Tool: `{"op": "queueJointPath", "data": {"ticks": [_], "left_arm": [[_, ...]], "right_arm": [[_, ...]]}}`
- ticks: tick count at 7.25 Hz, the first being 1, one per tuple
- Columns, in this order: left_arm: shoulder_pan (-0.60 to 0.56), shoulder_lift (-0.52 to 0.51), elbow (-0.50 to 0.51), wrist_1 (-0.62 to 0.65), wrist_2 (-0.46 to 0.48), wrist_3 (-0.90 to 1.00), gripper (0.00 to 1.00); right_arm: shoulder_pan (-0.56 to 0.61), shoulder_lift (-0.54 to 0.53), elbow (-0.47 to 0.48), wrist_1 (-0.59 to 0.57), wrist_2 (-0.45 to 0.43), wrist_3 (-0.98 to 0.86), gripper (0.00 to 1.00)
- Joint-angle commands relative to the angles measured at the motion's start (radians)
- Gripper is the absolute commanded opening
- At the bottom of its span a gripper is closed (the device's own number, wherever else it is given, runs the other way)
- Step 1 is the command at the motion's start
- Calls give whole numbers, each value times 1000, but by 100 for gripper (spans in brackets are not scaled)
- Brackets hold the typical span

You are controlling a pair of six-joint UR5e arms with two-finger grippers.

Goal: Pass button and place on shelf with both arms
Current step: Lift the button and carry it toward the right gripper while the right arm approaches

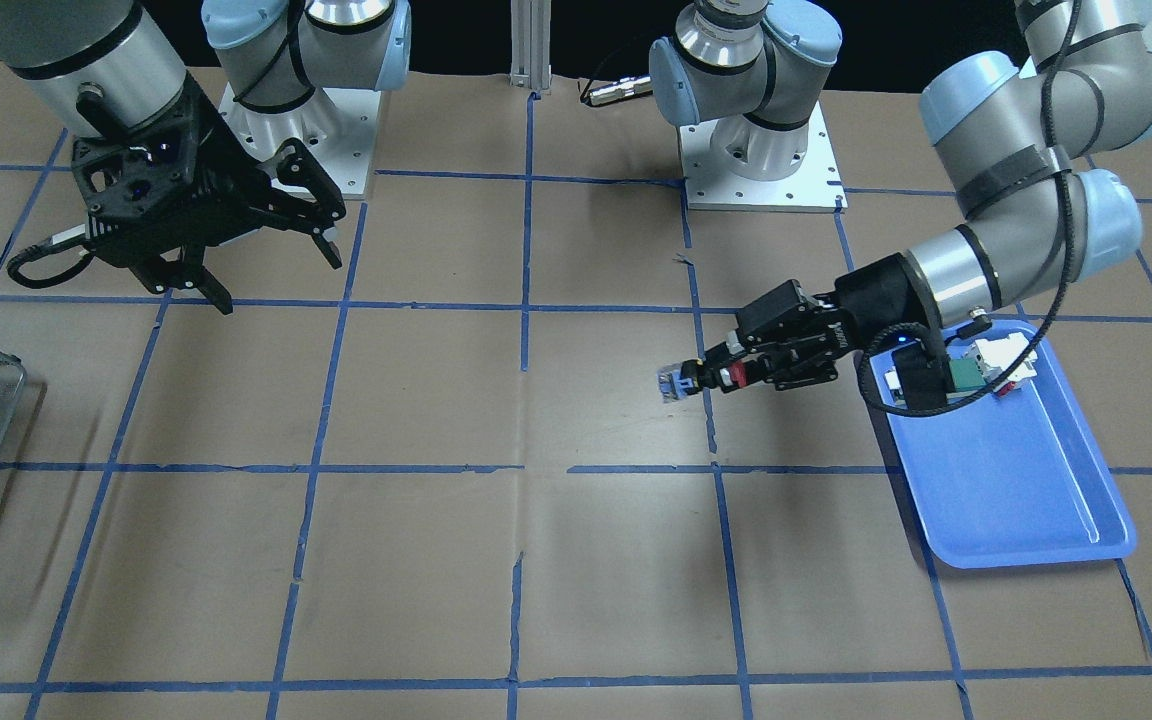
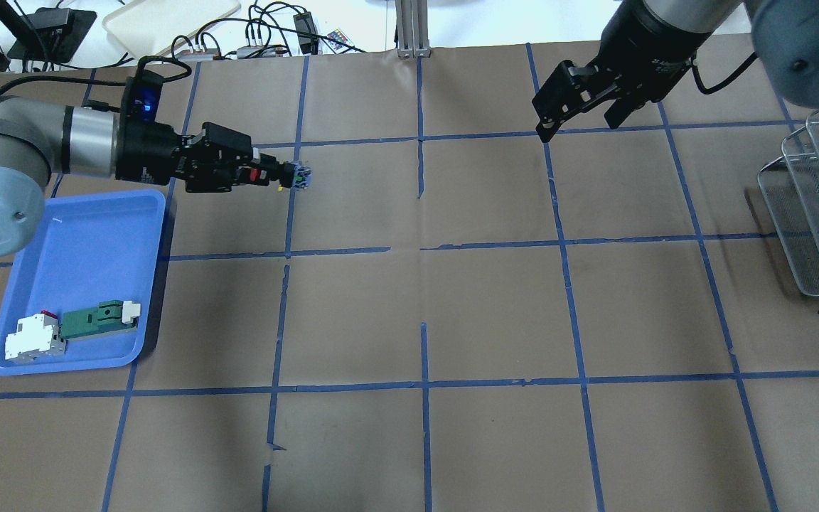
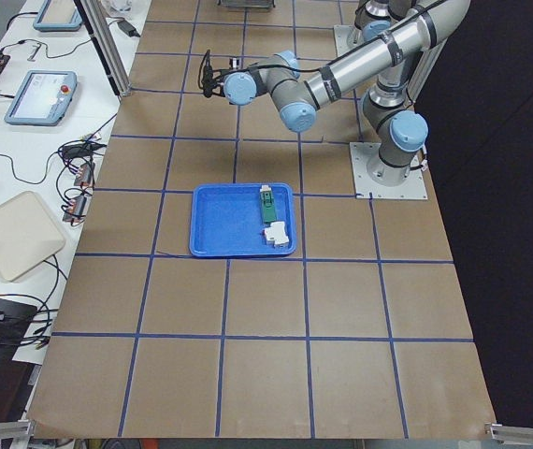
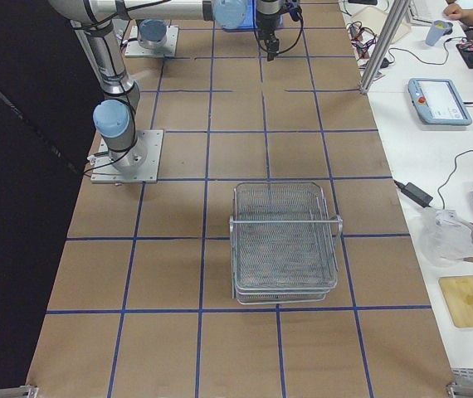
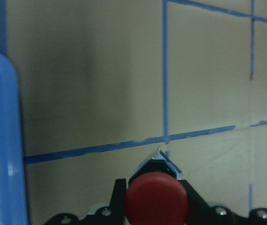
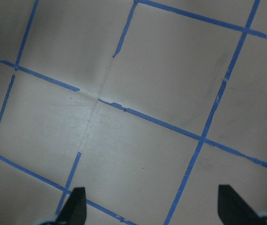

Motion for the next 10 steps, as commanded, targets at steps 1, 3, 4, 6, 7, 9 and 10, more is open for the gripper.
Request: {"op": "queueJointPath", "data": {"ticks": [1,3,4,6,7,9,10], "left_arm": [[-86,-8,-14,11,-190,-17,0],[-193,-9,-10,15,-282,-93,0],[-231,-18,-8,97,-313,-190,0],[-265,-41,-11,312,-313,-466,0],[-293,-47,-8,375,-313,-552,0],[-319,-52,-4,417,-310,-611,0],[-331,-51,10,455,-304,-669,0]], "right_arm": [[-73,-7,9,27,117,-350,100],[-105,-10,10,142,352,-553,100],[-104,-22,13,146,363,-645,100],[-104,-28,33,147,439,-924,100],[-104,-28,33,162,441,-1053,100],[-95,-32,33,159,503,-1140,100],[-95,-30,32,158,506,-1130,100]]}}
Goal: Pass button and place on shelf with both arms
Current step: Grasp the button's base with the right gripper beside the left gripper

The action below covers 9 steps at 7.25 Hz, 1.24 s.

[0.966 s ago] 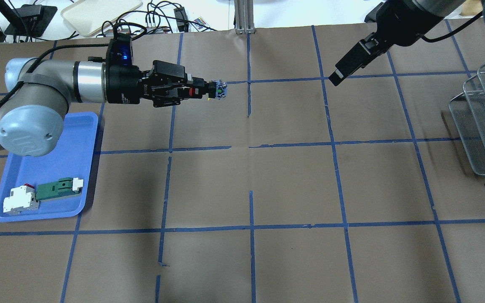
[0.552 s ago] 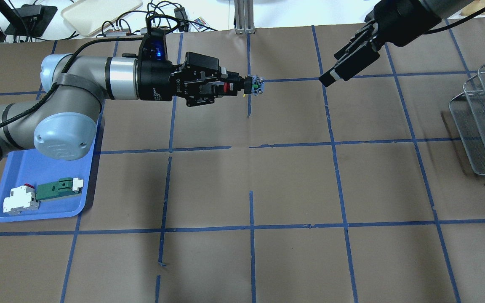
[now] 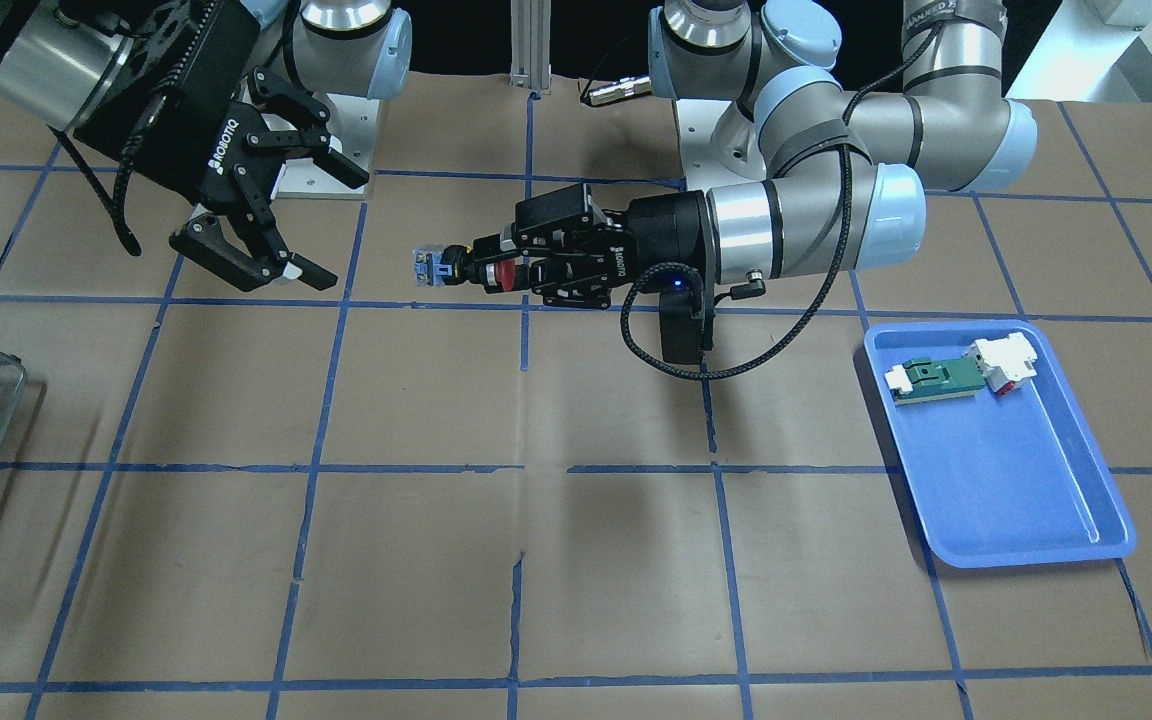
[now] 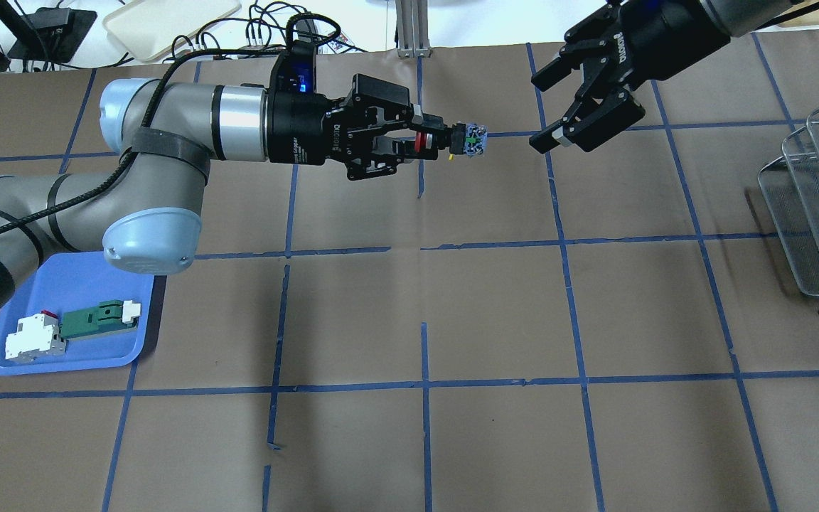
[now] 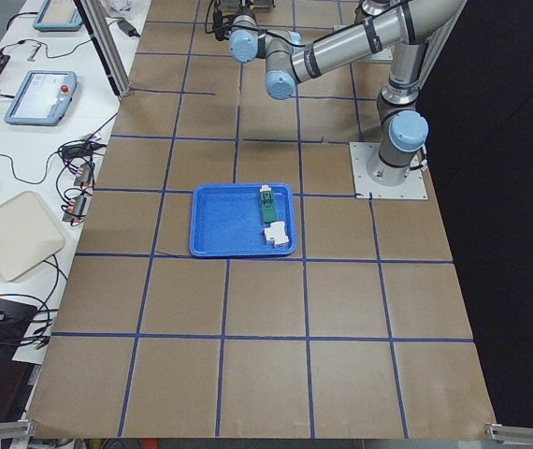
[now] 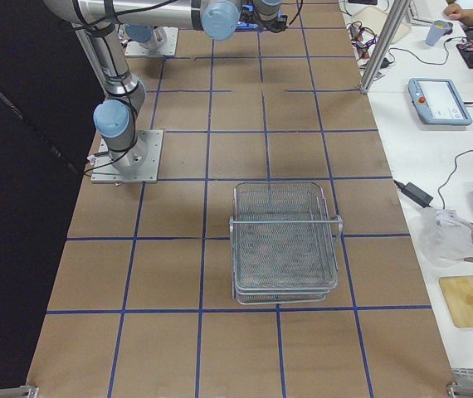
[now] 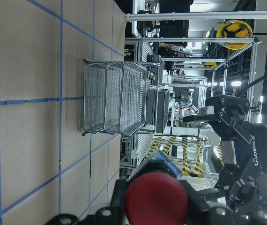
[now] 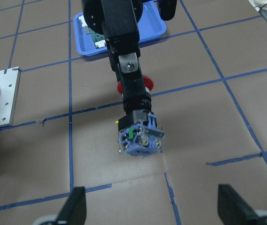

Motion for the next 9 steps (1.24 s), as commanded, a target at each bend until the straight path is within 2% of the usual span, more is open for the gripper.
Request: {"op": "queueJointPath", "data": {"ticks": [1,5,7,8,9], "left_arm": [[-28,-5,41,92,9,-140,0],[-67,21,49,120,11,-183,0],[-67,31,40,201,11,-252,0],[-67,32,37,215,12,-266,0],[-67,34,32,218,12,-266,0]], "right_arm": [[11,-1,-1,-11,20,-13,100],[50,-4,-1,-6,10,33,100],[50,-4,-1,-3,11,38,100],[50,-4,-1,3,13,44,78],[50,-6,-2,5,11,47,31]]}}
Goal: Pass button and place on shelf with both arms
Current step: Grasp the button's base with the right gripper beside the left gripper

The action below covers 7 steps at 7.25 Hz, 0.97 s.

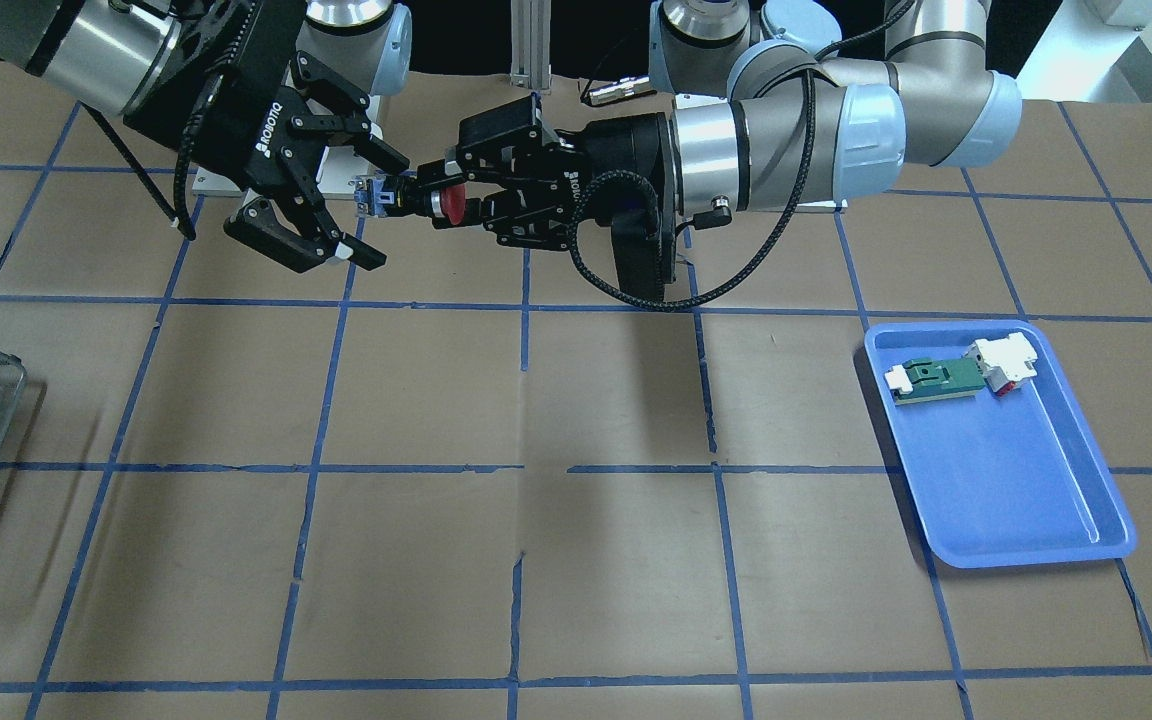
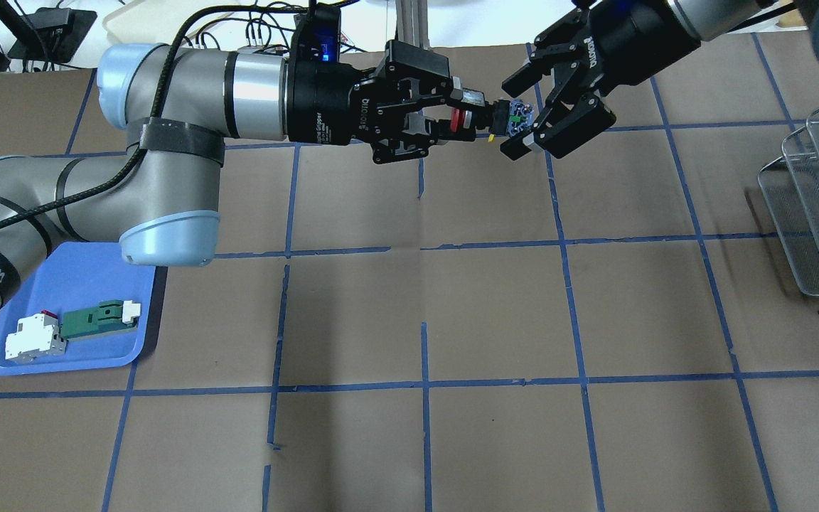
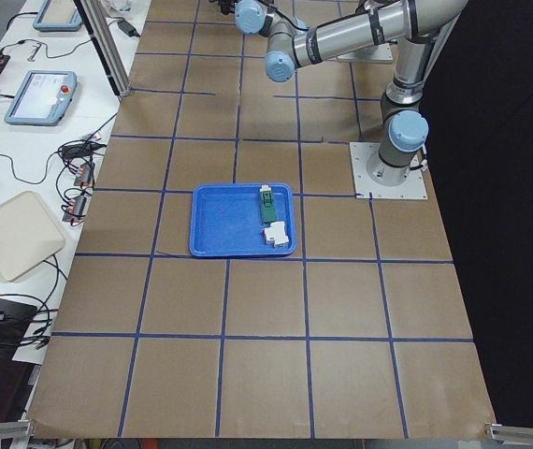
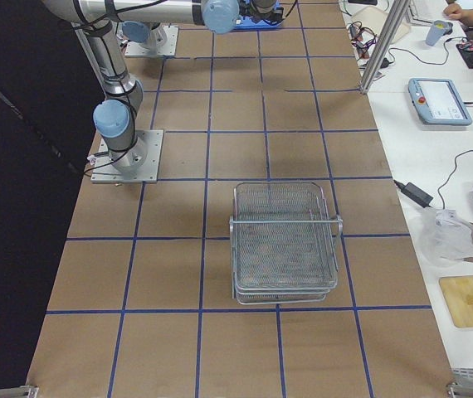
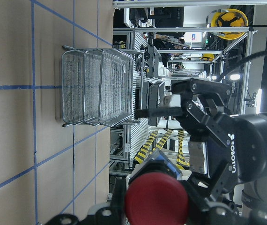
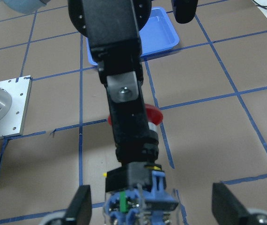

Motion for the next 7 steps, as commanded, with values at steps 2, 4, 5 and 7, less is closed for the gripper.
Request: {"op": "queueJointPath", "data": {"ticks": [2,4,5,7], "left_arm": [[0,5,-4,12,2,-9,0],[3,8,-4,15,33,-64,100],[11,11,10,15,39,-66,100],[35,51,32,-8,223,-84,100]], "right_arm": [[-1,-1,-7,3,1,3,1],[-1,-1,-7,5,1,0,0],[-1,-1,-7,5,1,-1,0],[-1,0,-9,5,0,0,0]]}}
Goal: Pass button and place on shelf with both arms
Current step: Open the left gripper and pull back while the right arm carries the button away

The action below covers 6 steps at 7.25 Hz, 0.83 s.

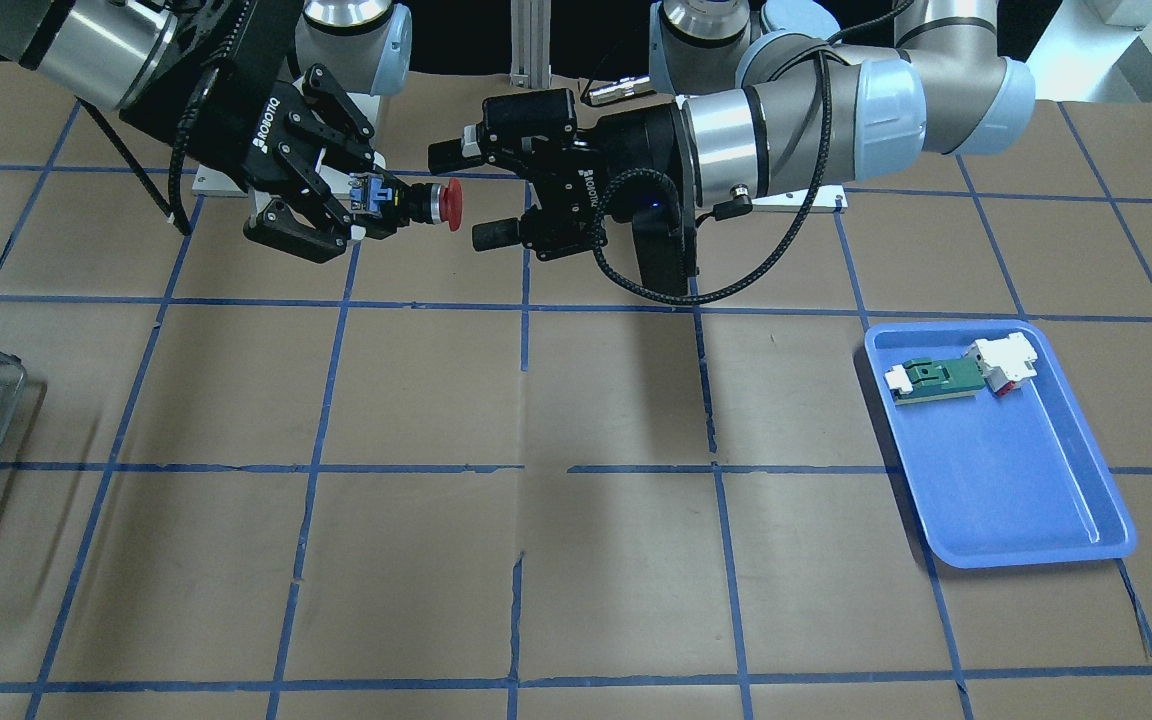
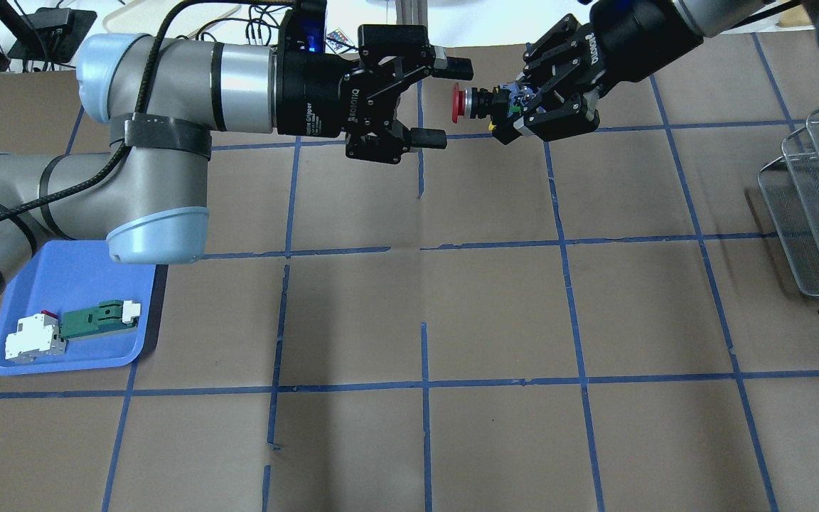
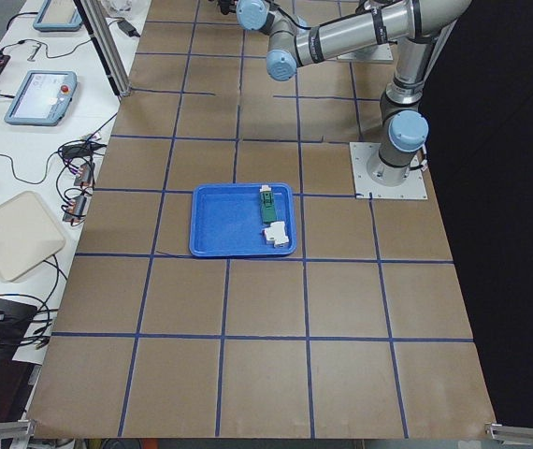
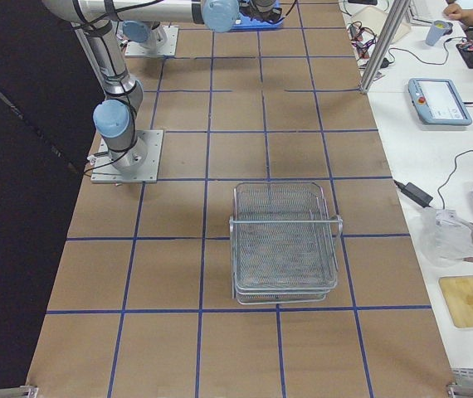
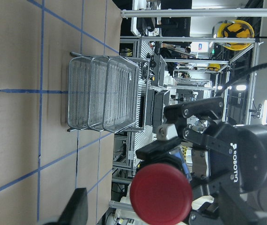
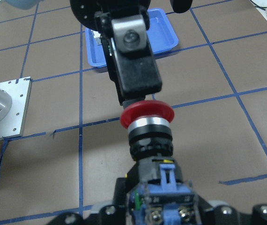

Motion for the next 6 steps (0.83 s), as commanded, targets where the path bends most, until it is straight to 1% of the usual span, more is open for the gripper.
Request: {"op": "queueJointPath", "data": {"ticks": [1,2,3,4,5,6], "left_arm": [[22,24,57,-84,202,-34,100],[10,19,133,-194,332,-34,100],[-8,25,216,-327,517,-33,100],[-30,22,289,-452,681,-28,100],[-54,25,310,-485,841,1,100],[-77,39,303,-496,1034,109,100]], "right_arm": [[-14,7,0,-9,-19,-7,0],[-58,12,0,-23,-106,-13,0],[-162,33,0,-41,-204,-44,0],[-287,93,0,-95,-310,-99,0],[-404,156,-3,-197,-420,-166,0],[-505,220,-9,-325,-481,-246,0]]}}
